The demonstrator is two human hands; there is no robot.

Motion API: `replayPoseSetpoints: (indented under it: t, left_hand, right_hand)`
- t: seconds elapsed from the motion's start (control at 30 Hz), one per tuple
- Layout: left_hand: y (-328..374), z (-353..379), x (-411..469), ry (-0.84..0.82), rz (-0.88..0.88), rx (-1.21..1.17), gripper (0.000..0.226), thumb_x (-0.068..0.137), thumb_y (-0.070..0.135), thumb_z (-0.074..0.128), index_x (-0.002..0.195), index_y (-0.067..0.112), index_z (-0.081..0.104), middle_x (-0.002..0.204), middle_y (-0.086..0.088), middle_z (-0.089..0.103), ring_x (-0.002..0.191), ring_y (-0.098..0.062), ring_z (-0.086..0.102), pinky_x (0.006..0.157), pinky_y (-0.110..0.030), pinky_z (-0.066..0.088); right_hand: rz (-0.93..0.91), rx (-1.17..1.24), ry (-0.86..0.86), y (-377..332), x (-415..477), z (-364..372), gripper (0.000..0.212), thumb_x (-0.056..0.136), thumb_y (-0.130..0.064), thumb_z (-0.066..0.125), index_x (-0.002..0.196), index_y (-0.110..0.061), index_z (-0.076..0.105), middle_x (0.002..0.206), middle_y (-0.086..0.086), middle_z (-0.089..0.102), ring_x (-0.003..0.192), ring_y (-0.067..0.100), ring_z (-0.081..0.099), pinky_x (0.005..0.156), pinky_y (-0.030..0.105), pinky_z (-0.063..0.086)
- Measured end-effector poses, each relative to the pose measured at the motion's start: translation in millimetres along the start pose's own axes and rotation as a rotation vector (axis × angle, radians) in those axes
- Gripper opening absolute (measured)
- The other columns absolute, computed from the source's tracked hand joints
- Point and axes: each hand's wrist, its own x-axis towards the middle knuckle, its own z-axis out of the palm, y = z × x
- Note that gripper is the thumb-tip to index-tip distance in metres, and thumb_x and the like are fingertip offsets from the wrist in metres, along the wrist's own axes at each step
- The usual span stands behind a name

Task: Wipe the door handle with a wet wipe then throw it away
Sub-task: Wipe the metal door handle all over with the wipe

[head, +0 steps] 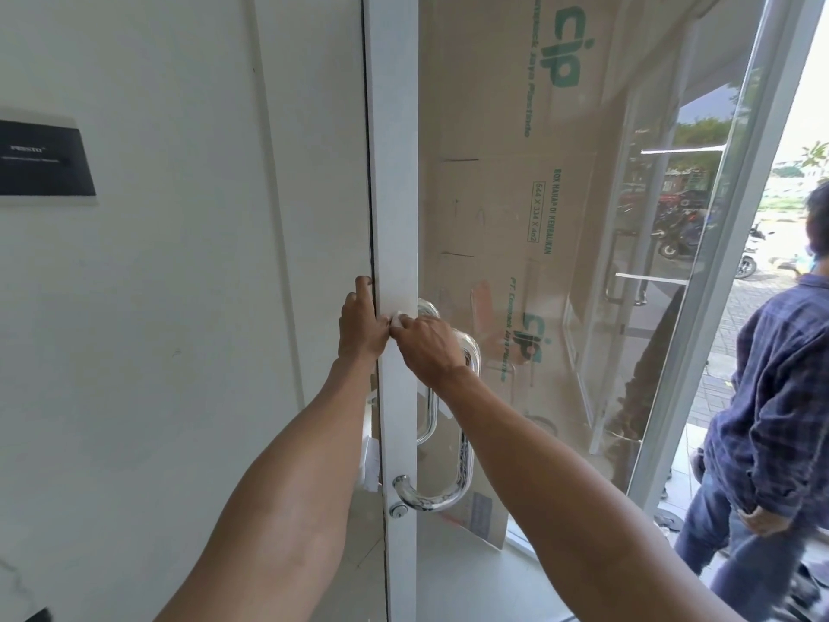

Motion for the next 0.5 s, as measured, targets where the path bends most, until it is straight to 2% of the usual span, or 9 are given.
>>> replayPoseSetpoints:
  t: [0.07,0.13,0.17,0.3,0.5]
  left_hand:
    - [0,-1,1,-0.001,-0.008,0.008,0.055,0.082,0.012,0.069,0.127,0.008,0.038,0.109,-0.023,0.058,0.098,-0.037,0.059,0.083,-0.042,0.05]
    - [0,-1,1,-0.003,-0.018,0.007,0.057,0.081,0.008,0.07,0.128,0.009,0.038,0.112,-0.022,0.058,0.101,-0.036,0.059,0.084,-0.041,0.051]
    - [0,0,1,-0.007,-0.019,0.006,0.057,0.081,0.005,0.07,0.128,0.009,0.038,0.112,-0.022,0.057,0.101,-0.036,0.059,0.085,-0.041,0.051]
    - [0,-2,3,-0.017,-0.01,-0.003,0.055,0.081,0.001,0.067,0.128,0.008,0.037,0.11,-0.023,0.058,0.101,-0.036,0.059,0.085,-0.042,0.05]
    - [-2,-4,3,-0.058,-0.004,0.024,0.055,0.082,-0.001,0.066,0.127,0.007,0.036,0.106,-0.023,0.058,0.098,-0.037,0.059,0.086,-0.047,0.052]
  right_hand:
    - [-0.01,0.003,0.085,1,-8,5,0.031,0.077,-0.004,0.068,0.107,-0.012,0.07,0.097,0.003,0.073,0.072,0.021,0.07,0.071,0.029,0.052]
    - [0.011,0.086,0.1,8,-20,14,0.038,0.085,-0.004,0.061,0.121,-0.015,0.064,0.118,0.006,0.069,0.094,0.024,0.069,0.089,0.033,0.052]
    - [0.005,0.129,0.143,14,-27,18,0.038,0.086,-0.004,0.061,0.122,-0.016,0.064,0.121,0.008,0.068,0.1,0.025,0.068,0.094,0.036,0.052]
    - [-0.012,0.142,0.308,33,-50,27,0.041,0.08,-0.003,0.074,0.119,-0.013,0.068,0.119,0.01,0.069,0.106,0.023,0.068,0.094,0.039,0.054]
    - [0.026,0.123,0.357,37,-60,32,0.039,0.081,-0.007,0.076,0.12,-0.01,0.068,0.12,0.008,0.069,0.11,0.022,0.066,0.095,0.038,0.053]
